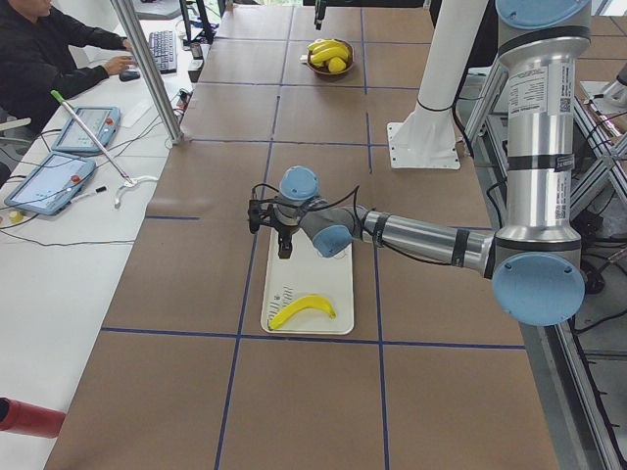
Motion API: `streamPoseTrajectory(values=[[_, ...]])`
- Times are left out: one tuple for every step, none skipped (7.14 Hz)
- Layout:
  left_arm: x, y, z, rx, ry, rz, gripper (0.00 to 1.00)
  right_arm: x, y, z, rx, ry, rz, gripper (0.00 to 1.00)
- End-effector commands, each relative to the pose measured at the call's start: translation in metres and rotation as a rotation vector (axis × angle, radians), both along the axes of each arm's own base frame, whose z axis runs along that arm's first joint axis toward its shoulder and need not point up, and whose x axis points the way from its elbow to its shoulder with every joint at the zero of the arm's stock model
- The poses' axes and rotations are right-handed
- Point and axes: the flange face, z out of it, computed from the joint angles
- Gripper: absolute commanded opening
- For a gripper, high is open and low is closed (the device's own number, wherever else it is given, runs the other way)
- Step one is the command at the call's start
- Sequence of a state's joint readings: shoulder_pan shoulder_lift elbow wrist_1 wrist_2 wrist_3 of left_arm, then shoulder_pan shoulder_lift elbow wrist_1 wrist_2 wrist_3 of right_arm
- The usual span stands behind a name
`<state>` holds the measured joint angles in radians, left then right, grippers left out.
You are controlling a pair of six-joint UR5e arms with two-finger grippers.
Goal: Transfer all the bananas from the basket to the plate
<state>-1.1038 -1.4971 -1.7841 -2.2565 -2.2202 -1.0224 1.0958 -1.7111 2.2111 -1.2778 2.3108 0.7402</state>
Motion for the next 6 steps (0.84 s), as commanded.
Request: streamPoseTrajectory(values=[[0.003, -0.001, -0.009, -0.001, 0.014, -0.008, 1.00, 0.064, 0.013, 0.082, -0.002, 0.003, -0.084, 1.00], [0.006, -0.003, -0.015, -0.006, 0.025, -0.015, 1.00, 0.075, 0.014, 0.111, -0.009, 0.010, -0.104, 1.00], [0.008, -0.004, -0.019, -0.008, 0.032, -0.018, 0.99, 0.077, 0.021, 0.133, -0.044, 0.024, -0.114, 1.00], [0.010, -0.006, -0.025, -0.012, 0.044, -0.026, 1.00, 0.076, 0.022, 0.143, -0.069, 0.021, -0.117, 1.00], [0.011, -0.006, -0.027, -0.015, 0.045, -0.025, 1.00, 0.075, 0.022, 0.156, -0.098, 0.007, -0.129, 1.00], [0.014, -0.006, -0.028, -0.015, 0.047, -0.023, 1.00, 0.074, 0.026, 0.175, -0.125, 0.003, -0.149, 0.99]])
